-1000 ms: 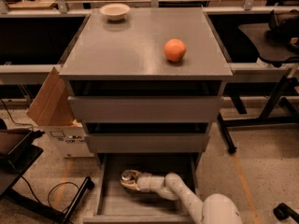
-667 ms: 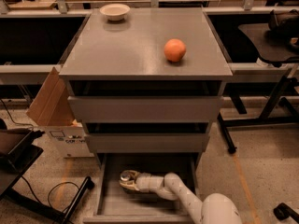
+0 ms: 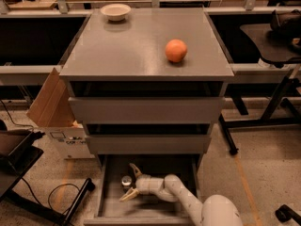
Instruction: Place redbull can into bottom drawer
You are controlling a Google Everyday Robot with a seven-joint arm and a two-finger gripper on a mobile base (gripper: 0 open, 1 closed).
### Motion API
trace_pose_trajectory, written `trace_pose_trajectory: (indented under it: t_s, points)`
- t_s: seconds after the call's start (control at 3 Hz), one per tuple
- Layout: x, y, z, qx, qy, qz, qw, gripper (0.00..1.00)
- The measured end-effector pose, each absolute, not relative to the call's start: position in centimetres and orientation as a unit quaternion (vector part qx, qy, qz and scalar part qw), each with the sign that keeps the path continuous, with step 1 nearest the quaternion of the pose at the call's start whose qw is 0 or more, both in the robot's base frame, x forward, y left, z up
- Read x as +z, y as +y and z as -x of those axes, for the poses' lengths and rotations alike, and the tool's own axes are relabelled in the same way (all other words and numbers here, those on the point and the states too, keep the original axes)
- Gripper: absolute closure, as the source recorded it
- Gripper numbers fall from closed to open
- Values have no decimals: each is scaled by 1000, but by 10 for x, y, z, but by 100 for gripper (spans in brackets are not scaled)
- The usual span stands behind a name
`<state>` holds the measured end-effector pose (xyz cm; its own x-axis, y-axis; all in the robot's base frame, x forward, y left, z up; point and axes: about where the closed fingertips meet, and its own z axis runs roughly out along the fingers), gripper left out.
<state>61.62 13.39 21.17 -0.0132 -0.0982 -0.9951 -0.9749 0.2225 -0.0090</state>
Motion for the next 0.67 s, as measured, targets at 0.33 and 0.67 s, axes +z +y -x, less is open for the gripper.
trace_pose_trajectory:
  t_s: [0.33,0.67]
  points:
    - [212,134,-616,416,578,464,527,0]
    - [220,125,-605,422,576,464,524,0]
